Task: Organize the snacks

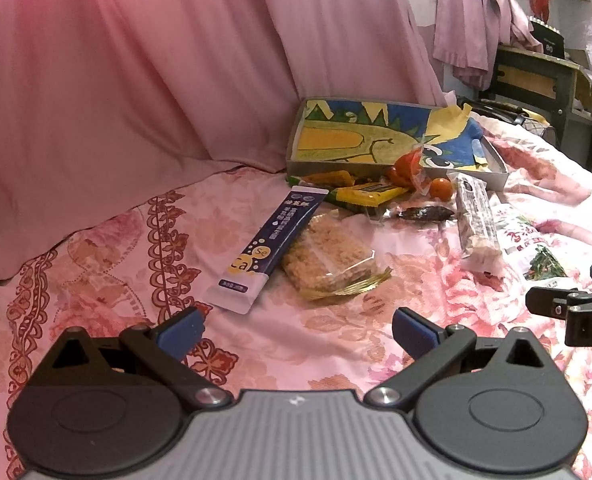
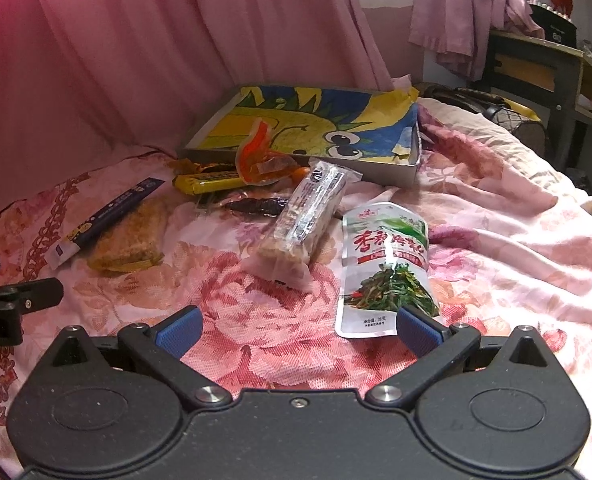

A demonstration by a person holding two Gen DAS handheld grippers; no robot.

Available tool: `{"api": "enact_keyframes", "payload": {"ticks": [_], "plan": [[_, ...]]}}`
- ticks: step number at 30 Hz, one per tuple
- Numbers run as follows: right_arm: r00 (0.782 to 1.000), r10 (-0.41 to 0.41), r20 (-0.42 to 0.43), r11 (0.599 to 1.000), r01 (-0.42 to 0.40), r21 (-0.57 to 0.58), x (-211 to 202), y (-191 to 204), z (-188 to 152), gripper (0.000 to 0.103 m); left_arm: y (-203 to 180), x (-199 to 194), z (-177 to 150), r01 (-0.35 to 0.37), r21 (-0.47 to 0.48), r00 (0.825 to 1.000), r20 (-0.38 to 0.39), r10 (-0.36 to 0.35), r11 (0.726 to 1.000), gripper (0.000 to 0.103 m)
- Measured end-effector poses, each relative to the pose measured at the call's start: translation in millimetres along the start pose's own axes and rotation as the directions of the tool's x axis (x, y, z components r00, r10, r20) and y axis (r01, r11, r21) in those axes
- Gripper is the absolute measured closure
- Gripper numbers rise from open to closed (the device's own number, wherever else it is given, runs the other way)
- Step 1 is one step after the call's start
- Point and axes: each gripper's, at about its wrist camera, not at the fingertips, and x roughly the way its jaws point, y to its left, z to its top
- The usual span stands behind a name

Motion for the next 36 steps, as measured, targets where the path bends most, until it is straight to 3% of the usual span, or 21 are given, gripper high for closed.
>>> {"api": "enact_keyframes", "payload": {"ticks": [19, 29, 36], "plan": [[0.998, 0.067, 0.002, 0.997, -0.067, -0.026, 22.4, 2.8, 34.6, 0.001, 21.4, 29.0, 28.4, 0.007, 0.029, 1.000, 0.010, -0.008, 1.000, 0.000], [0.990, 0.136, -0.023, 0.976, -0.138, -0.168, 38.9, 17.4, 65.8, 0.001, 40.1, 58.3, 51.3, 0.034, 0.044, 0.999, -0.028, -0.032, 0.998, 0.000], [0.975, 0.207, -0.077, 0.932, -0.220, -0.287, 53.0, 42.3, 90.8, 0.001, 50.0, 80.2, 63.3, 0.100, 0.049, 0.994, -0.048, -0.098, 0.994, 0.000]]}}
